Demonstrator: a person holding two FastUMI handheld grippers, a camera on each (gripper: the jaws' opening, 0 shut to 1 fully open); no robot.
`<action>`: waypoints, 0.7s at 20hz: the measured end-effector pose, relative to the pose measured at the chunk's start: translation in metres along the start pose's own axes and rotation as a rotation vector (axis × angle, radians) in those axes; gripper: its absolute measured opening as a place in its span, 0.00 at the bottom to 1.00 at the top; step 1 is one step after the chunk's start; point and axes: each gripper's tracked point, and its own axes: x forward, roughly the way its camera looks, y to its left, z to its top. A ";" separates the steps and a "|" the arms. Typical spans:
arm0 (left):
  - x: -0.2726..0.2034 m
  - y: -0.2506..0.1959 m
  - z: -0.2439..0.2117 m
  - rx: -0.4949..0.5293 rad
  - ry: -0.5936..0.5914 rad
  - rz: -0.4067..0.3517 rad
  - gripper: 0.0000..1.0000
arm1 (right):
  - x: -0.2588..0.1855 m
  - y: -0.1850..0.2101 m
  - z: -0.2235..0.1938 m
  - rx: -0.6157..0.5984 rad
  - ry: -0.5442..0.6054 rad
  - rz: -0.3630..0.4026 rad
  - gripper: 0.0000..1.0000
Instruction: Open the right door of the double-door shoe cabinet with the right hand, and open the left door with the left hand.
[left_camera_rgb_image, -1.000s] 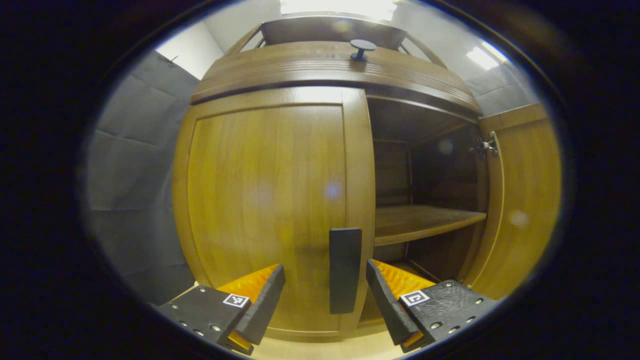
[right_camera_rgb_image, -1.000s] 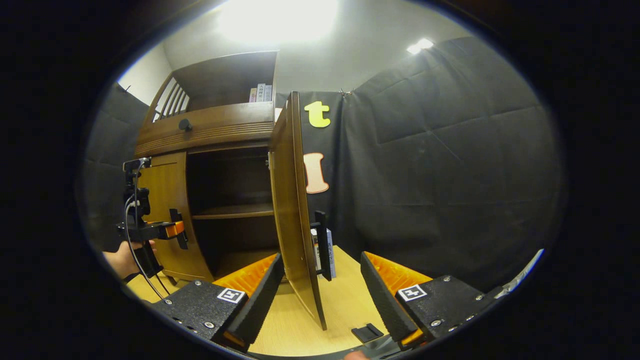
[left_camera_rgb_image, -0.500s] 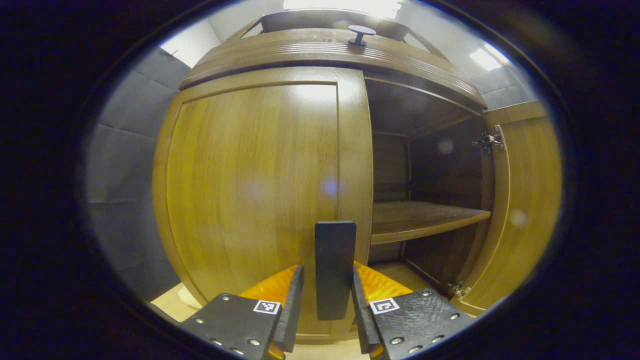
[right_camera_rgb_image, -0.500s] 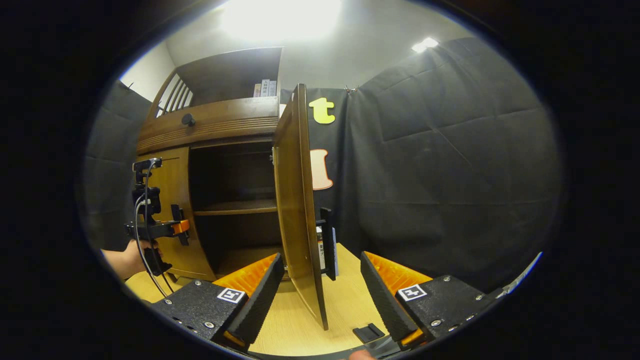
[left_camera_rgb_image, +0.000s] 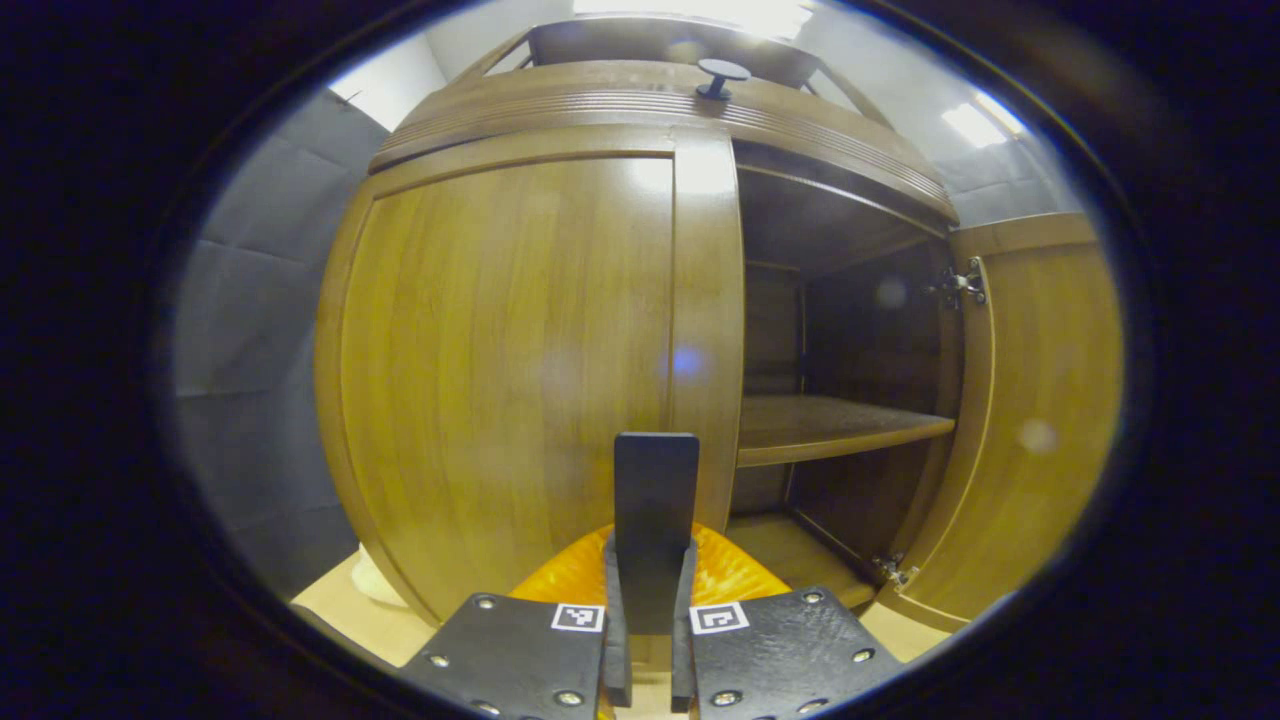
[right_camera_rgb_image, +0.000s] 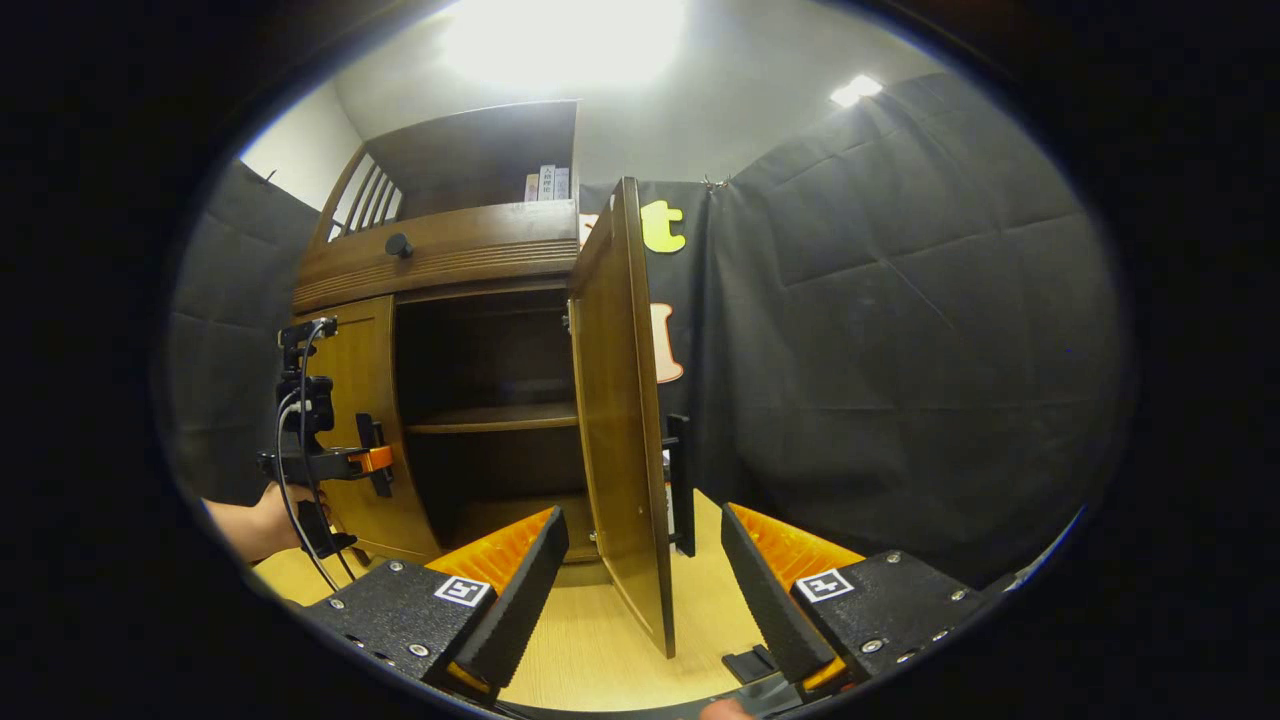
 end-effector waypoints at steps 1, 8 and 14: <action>-0.002 0.001 0.002 0.008 -0.006 0.001 0.16 | 0.000 0.003 0.000 0.003 0.003 0.009 0.97; -0.010 0.003 0.015 -0.001 0.008 -0.004 0.13 | -0.008 0.029 0.000 0.004 0.003 0.076 0.92; -0.024 0.017 0.061 -0.015 -0.003 0.007 0.19 | -0.015 0.050 -0.001 0.009 0.004 0.125 0.95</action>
